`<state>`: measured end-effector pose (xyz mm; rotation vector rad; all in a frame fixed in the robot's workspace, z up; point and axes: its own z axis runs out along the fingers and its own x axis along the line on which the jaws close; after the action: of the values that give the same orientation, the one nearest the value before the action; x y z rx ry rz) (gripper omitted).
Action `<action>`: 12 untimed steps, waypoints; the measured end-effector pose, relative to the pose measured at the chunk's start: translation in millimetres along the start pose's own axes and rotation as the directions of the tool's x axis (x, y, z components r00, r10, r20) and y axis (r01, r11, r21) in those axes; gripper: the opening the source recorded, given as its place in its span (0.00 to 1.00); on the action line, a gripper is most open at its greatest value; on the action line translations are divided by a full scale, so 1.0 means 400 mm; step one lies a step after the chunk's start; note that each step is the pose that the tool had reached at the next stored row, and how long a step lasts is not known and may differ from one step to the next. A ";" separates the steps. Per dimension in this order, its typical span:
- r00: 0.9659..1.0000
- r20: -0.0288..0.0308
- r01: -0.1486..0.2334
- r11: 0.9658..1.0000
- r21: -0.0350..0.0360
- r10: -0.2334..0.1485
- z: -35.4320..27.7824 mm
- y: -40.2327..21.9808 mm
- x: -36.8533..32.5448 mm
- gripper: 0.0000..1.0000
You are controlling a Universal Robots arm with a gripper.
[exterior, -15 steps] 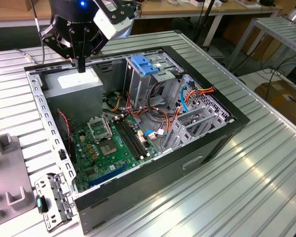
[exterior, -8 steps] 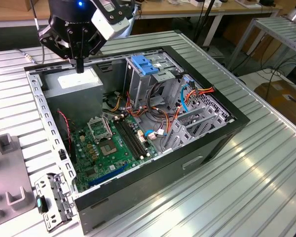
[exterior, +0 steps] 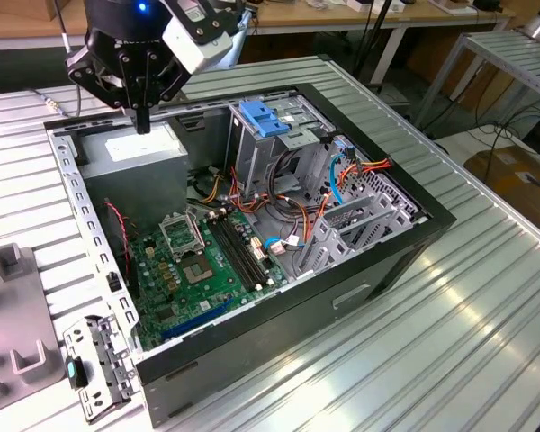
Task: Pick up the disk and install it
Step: 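Reach for the disk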
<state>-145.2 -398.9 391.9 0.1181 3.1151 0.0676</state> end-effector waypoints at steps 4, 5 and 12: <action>1.000 0.000 0.000 1.000 0.000 0.000 0.000 0.000 0.001 0.11; 1.000 0.000 0.000 1.000 0.000 0.000 0.000 0.000 0.001 0.11; 1.000 0.002 0.000 1.000 0.013 0.000 0.000 -0.001 0.007 0.11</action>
<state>-148.1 -399.0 391.9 0.1177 3.1136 0.0465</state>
